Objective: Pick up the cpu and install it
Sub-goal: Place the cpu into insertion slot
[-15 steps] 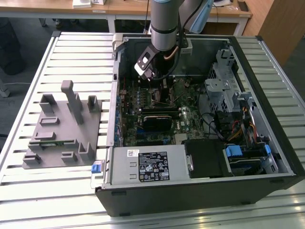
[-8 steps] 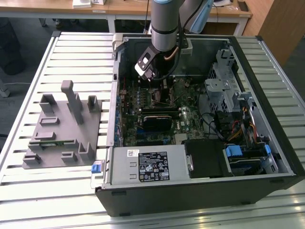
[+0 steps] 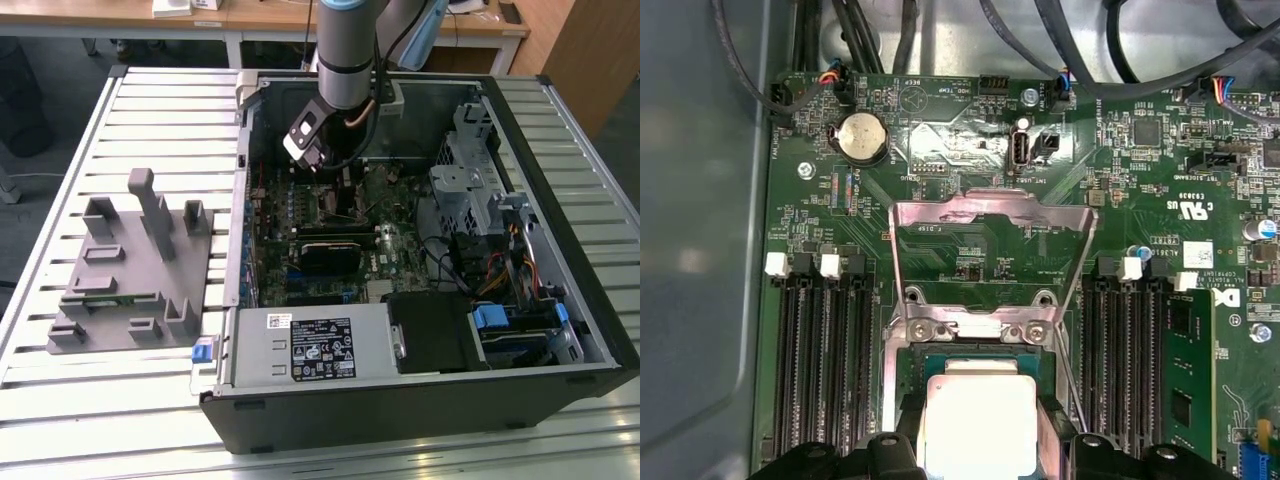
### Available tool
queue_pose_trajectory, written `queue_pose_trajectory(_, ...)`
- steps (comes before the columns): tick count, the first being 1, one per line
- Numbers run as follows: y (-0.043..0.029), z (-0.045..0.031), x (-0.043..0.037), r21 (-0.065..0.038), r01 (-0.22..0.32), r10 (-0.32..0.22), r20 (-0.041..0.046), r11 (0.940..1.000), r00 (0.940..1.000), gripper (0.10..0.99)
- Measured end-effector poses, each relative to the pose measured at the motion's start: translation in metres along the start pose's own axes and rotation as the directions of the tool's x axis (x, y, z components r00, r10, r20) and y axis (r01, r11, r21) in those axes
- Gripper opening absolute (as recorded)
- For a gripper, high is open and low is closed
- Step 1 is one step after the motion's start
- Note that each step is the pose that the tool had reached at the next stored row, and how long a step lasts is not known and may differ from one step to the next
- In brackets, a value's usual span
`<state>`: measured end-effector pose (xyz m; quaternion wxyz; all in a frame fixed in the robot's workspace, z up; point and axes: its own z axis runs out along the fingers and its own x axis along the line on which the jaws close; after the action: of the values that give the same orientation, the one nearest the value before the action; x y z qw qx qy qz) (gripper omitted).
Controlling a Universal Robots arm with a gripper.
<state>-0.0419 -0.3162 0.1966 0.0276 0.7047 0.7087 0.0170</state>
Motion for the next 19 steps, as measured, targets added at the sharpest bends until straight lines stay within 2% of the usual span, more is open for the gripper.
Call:
queue_pose_trajectory(12, 0.0005, 0.0007, 0.0001, 0.001, 0.0, 0.0, 0.0, 1.0, 1.0, 0.529)
queue_pose_trajectory(14, 0.0005, 0.0007, 0.0001, 0.001, 0.0, 0.0, -0.0001, 1.0, 1.0, 0.537)
queue_pose_trajectory(15, 0.0005, 0.0007, 0.0001, 0.001, 0.0, 0.0, -0.0001, 1.0, 1.0, 0.604)
queue_pose_trajectory(19, 0.0005, 0.0008, 0.0001, 0.001, 0.0, 0.0, 0.0, 1.0, 1.0, 0.604)
